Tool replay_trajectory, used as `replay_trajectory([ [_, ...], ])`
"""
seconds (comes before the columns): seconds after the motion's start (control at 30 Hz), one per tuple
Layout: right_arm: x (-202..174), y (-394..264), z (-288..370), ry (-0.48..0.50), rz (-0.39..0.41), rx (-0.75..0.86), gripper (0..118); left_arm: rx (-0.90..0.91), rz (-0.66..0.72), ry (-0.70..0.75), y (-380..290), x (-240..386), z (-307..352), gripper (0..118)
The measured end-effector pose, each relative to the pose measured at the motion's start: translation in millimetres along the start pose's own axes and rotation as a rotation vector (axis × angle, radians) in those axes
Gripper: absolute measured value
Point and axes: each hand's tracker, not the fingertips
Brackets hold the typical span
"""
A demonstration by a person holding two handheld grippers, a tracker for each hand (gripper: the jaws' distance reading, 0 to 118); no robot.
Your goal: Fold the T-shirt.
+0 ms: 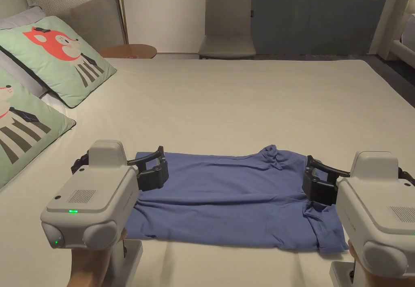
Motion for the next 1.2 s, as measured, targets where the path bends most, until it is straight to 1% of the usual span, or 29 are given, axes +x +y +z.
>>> replay_trajectory([
  [0.03, -2.2, -1.4, 7.4, -0.006, 0.009, 0.021, 101, 0.017, -0.014, 0.007, -1.6, 3.4, 6.1, 104],
  [0.1, -6.9, -4.4, 18.4, -0.006, 0.018, 0.038, 81, 0.035, -0.05, 0.005, -5.3, 9.2, 15.8, 89],
  [0.13, -8.9, -5.7, 23.4, -0.006, 0.021, 0.047, 75, 0.043, -0.064, 0.001, -7.9, 12.7, 20.5, 83],
  [0.17, -10.9, -6.6, 26.3, -0.011, 0.024, 0.052, 75, 0.049, -0.074, -0.003, -9.9, 15.1, 24.0, 83],
  [0.2, -12.8, -7.4, 28.1, -0.016, 0.029, 0.053, 45, 0.05, -0.084, -0.01, -11.7, 17.0, 27.0, 57],
  [0.23, -13.0, -8.7, 27.8, -0.015, 0.035, 0.052, 21, 0.046, -0.082, -0.024, -12.8, 17.4, 28.4, 27],
  [0.27, -14.0, -9.7, 28.8, -0.014, 0.035, 0.052, 2, 0.035, -0.079, -0.044, -13.6, 18.5, 28.4, 0],
  [0.37, -13.5, -9.0, 32.9, -0.01, 0.024, 0.051, 0, -0.002, -0.064, -0.081, -14.2, 16.9, 23.1, 0],
  [0.53, -12.8, -8.0, 31.0, -0.009, 0.011, 0.055, 0, -0.053, -0.071, -0.069, -14.1, 14.2, 16.3, 0],
  [0.63, -9.1, -9.8, 22.5, -0.007, 0.013, 0.052, 0, -0.193, -0.07, -0.036, -15.3, 4.2, -4.4, 0],
  [0.87, -5.9, -16.3, 4.8, -0.01, 0.018, 0.011, 0, -0.558, 0.019, -0.052, -47.5, -42.2, -63.0, 0],
  [0.97, -6.3, -19.4, 3.8, -0.015, 0.02, -0.01, 0, -0.662, 0.042, -0.027, -66.7, -63.1, -82.5, 1],
  [1.0, -5.7, -21.0, 0.9, -0.016, 0.019, -0.02, 0, -0.682, 0.058, 0.006, -72.7, -68.9, -87.0, 13],
  [1.03, -2.5, -27.6, -6.1, -0.015, 0.018, -0.028, 0, -0.699, 0.075, 0.028, -78.3, -74.4, -90.9, 36],
  [1.07, -1.7, -29.8, -9.1, -0.016, 0.019, -0.035, 0, -0.72, 0.082, 0.035, -85.2, -79.1, -93.2, 65],
  [1.1, -1.3, -31.4, -11.6, -0.019, 0.021, -0.042, 0, -0.744, 0.095, 0.044, -91.8, -83.7, -96.7, 80],
  [1.13, -0.6, -32.5, -13.6, -0.02, 0.022, -0.047, 0, -0.772, 0.1, 0.055, -98.0, -86.6, -99.4, 86],
  [1.17, 1.4, -35.6, -17.1, -0.019, 0.02, -0.056, 0, -0.782, 0.098, 0.067, -103.9, -87.2, -99.5, 86],
  [1.2, 2.6, -37.0, -19.5, -0.018, 0.018, -0.064, 0, -0.772, 0.093, 0.068, -108.1, -85.6, -97.2, 100],
])
